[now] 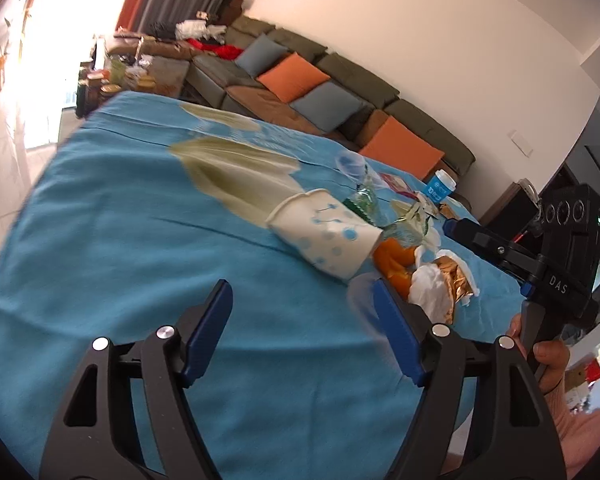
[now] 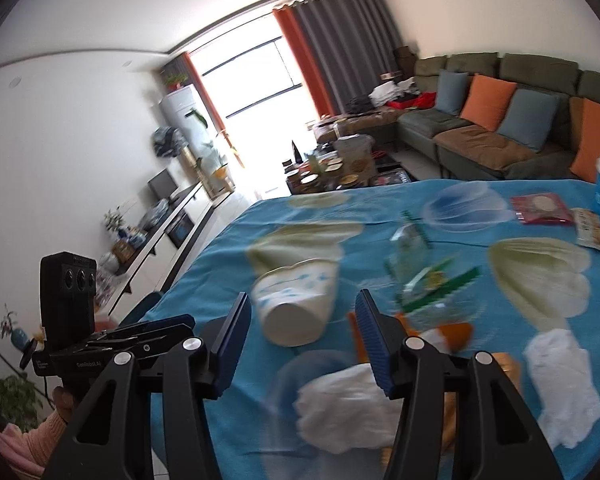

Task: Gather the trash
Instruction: 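Return the left gripper to the table and grasp another paper cup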

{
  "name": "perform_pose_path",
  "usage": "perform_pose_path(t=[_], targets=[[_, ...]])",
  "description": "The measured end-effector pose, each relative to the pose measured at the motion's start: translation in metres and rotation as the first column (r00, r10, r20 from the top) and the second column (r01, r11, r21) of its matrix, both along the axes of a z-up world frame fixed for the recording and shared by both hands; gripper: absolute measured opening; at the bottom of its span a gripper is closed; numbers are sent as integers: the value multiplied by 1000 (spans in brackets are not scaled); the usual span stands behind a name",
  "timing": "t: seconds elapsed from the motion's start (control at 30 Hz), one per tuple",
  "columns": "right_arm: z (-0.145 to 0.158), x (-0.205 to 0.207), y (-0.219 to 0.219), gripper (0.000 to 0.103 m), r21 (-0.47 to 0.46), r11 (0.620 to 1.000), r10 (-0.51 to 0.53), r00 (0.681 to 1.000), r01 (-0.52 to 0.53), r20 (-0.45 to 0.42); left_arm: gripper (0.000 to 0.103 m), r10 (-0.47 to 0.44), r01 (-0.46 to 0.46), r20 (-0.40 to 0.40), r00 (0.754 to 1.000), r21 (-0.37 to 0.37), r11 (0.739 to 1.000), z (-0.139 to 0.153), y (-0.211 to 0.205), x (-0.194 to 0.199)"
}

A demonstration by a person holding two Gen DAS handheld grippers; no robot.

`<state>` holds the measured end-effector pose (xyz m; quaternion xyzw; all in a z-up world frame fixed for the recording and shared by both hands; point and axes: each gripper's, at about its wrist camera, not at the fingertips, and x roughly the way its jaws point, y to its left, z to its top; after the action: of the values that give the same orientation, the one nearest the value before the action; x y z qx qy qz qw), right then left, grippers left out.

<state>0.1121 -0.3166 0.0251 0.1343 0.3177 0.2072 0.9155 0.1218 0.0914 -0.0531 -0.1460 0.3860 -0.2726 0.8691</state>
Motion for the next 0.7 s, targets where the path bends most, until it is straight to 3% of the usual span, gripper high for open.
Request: perform_pose_path(t=[0.23,0.37,0.6,0.7], targets=[[-3,3,-45,54,18,996,-92,996,92,13,73,-35,32,-103,994,-38,999,-15,-39,44],[-8,8,-62,56,29,991,-128,992,128,2,77,-47,30,-172,984,-102,994,-26,-42,67],[-23,35,-86,67,76,987,-134,988,139,-73,83,-48,8,-229,972,-171,985,-38,-49,92],[-32,49,-88,70,100,987,-115,987,127,-112,77,-48,3,-235,971,-188,982,-40,-51,100]])
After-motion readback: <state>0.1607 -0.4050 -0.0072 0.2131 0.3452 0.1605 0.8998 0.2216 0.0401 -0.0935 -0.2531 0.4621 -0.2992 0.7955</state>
